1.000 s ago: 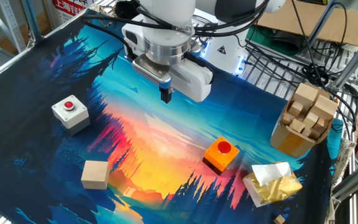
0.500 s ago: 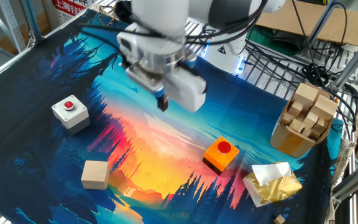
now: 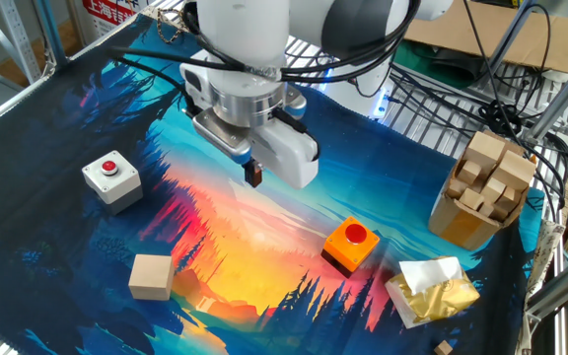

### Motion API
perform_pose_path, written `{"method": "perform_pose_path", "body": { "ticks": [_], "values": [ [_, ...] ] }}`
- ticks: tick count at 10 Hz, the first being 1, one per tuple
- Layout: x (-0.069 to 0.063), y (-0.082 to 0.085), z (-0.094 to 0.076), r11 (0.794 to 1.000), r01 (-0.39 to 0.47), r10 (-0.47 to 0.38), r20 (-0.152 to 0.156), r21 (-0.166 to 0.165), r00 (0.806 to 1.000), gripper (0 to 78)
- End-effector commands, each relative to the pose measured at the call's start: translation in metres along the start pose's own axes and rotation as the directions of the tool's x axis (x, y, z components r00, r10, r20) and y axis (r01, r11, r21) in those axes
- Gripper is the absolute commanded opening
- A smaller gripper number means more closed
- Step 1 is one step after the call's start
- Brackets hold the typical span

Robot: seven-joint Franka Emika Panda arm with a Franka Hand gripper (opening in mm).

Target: Pick up one small block

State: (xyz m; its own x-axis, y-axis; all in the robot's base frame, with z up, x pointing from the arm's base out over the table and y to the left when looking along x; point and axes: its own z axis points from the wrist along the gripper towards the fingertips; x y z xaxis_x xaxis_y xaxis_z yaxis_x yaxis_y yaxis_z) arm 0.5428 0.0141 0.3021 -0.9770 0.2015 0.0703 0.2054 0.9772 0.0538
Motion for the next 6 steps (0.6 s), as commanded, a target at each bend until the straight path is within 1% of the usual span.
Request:
{"method": "perform_pose_path", "body": {
  "ticks": [1,2,3,5,6],
  "values": [
    [-0.022,-0.003,0.007,1.0,0.012,-0.012,0.011,0.006,1.0,0.0],
    [-0.022,-0.003,0.007,1.0,0.012,-0.012,0.011,0.006,1.0,0.0],
    [-0.036,-0.012,0.012,0.999,0.035,-0.035,0.022,0.01,0.999,0.0],
    [-0.049,-0.018,0.015,0.999,0.045,-0.045,0.027,0.014,0.999,0.0],
    [-0.053,-0.021,0.017,0.999,0.05,-0.051,0.026,0.013,0.998,0.0]
  ]
}}
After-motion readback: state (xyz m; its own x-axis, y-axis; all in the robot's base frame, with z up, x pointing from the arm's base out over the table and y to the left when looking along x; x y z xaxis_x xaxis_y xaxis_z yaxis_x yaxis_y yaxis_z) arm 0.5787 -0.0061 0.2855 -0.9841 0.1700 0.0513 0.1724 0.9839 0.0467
